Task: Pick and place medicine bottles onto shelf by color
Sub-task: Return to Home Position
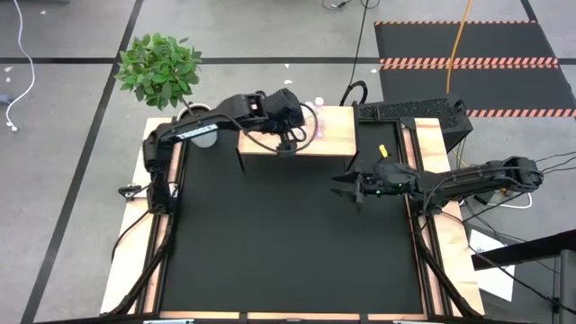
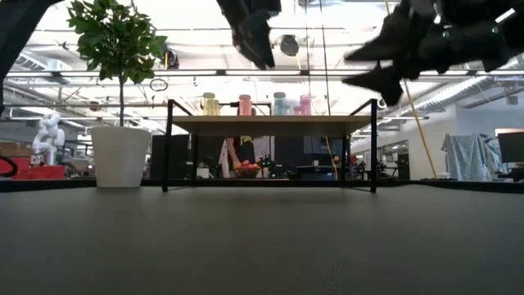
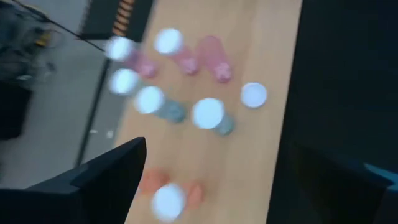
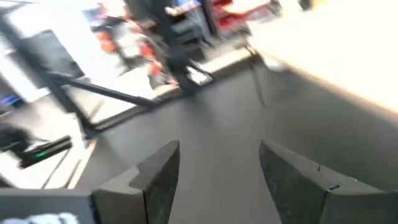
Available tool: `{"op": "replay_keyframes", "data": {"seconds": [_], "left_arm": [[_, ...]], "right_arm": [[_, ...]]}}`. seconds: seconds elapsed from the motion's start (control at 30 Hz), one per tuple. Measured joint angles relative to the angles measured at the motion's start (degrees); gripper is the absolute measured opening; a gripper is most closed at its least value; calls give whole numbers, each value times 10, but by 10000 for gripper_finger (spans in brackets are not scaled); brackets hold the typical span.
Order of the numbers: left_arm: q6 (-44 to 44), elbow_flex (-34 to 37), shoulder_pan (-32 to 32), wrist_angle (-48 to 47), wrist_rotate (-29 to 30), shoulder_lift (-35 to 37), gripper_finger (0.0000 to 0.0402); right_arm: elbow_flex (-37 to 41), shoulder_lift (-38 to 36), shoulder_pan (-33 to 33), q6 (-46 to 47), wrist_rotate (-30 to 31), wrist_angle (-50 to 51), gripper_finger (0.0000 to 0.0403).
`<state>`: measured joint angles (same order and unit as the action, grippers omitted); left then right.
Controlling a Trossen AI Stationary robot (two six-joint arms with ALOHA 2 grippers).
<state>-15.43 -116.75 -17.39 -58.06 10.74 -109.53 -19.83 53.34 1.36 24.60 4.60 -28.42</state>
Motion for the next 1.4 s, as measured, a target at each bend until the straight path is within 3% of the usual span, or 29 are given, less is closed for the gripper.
{"op": "replay_keyframes", "data": {"seconds": [0.17, 0.33, 0.43, 0.57, 0.73, 0.8, 0.9, 1.07, 1.23, 1.4], "left_arm": [[13, -3, 15, -44, 58, 68, 397], [59, 5, 26, -62, 87, 142, 387], [117, 47, 23, -50, 88, 195, 369], [171, 176, 31, 5, 96, 285, 320], [220, 384, 63, 136, 95, 436, 222], [234, 463, 81, 188, 92, 495, 175], [248, 570, 108, 298, 68, 583, 106], [208, 732, 130, 421, 4, 717, 14], [234, 844, 147, 416, -22, 819, 13], [236, 917, 153, 452, -16, 897, 16]], "right_arm": [[-46, -51, 22, -80, -53, 32, 215], [-160, -74, 31, -175, -61, 245, 211], [-227, -71, 31, -237, -59, 348, 191], [-280, -79, 31, -252, -63, 367, 129], [-295, -123, 20, -184, -94, 396, 15], [-295, -146, 11, -179, -89, 428, 11], [-295, -177, 4, -189, -20, 487, 7], [-294, -226, 8, -263, 29, 552, 3], [-290, -279, 9, -308, 31, 641, 1], [-237, -346, 9, -313, 61, 611, 1]]}}
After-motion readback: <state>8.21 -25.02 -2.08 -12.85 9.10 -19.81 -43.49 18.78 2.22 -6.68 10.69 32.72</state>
